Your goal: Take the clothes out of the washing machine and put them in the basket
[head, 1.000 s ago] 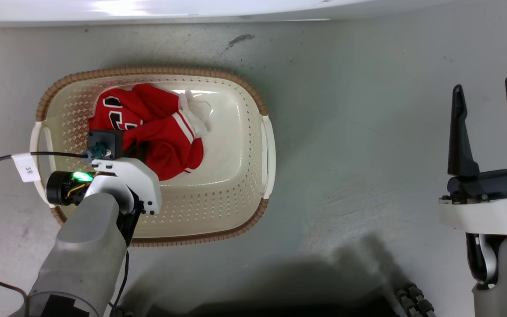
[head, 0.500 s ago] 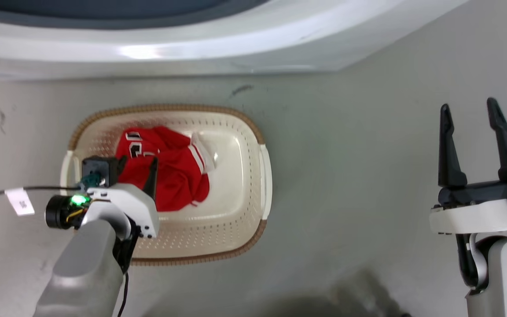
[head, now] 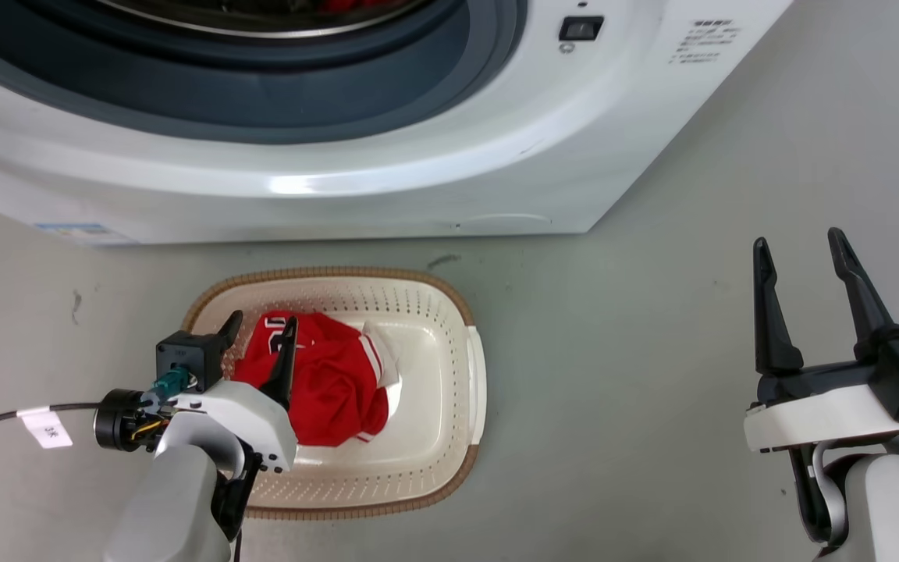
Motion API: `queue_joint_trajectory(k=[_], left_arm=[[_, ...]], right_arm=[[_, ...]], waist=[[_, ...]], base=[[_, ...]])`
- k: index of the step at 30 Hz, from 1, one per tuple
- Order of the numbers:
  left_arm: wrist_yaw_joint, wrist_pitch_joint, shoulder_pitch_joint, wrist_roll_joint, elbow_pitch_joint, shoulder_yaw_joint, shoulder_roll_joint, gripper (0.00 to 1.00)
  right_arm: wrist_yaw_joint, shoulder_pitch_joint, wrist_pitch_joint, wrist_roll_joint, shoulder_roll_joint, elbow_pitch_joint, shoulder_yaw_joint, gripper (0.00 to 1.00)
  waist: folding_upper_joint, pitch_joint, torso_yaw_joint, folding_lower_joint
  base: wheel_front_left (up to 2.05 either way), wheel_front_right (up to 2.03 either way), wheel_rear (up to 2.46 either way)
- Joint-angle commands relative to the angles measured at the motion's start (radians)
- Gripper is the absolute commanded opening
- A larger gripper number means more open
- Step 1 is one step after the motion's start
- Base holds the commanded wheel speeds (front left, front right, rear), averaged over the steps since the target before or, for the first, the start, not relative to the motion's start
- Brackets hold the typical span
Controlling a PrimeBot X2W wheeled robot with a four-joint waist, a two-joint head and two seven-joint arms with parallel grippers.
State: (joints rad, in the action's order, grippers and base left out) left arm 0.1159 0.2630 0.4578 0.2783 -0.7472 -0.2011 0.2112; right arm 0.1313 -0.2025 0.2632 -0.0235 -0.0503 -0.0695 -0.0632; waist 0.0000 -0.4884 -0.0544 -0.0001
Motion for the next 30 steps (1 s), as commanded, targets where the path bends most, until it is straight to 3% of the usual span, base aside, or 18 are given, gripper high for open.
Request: queue_joint_trajectory(k=[1,11,18,24,30], left_arm=[[0.005,0.003,-0.018,-0.013,0.024,0.010,-0.006,1.00],[0.013,0.003,-0.038,-0.020,0.155,0.040,0.001,1.00],[0.015,-0.016,0.110,0.040,0.195,-0.043,0.068,1.00],[0.014,-0.195,0.345,0.121,0.220,-0.096,0.149,1.00],[0.014,-0.453,0.640,0.206,0.168,-0.132,0.234,1.00]], right_arm=[[-0.001,0.012,0.002,0.011,0.000,-0.003,0.001,1.00],[-0.001,0.042,0.002,0.035,0.000,-0.001,0.009,1.00],[-0.001,0.036,0.002,0.067,0.000,0.008,0.025,1.00],[-0.001,0.015,0.002,0.092,0.000,0.014,0.056,1.00],[-0.001,-0.018,0.002,0.131,0.000,0.025,0.092,1.00]], waist=[[0.0000,0.030,-0.006,0.0001],[0.0000,0.059,-0.044,0.0001],[0.0000,0.006,-0.092,0.0001],[0.0000,-0.071,-0.143,0.0001],[0.0000,-0.171,-0.202,0.0001]], base=[[0.00,0.00,0.00],[0.00,0.00,0.00],[0.00,0.00,0.00],[0.00,0.00,0.00],[0.00,0.00,0.00]])
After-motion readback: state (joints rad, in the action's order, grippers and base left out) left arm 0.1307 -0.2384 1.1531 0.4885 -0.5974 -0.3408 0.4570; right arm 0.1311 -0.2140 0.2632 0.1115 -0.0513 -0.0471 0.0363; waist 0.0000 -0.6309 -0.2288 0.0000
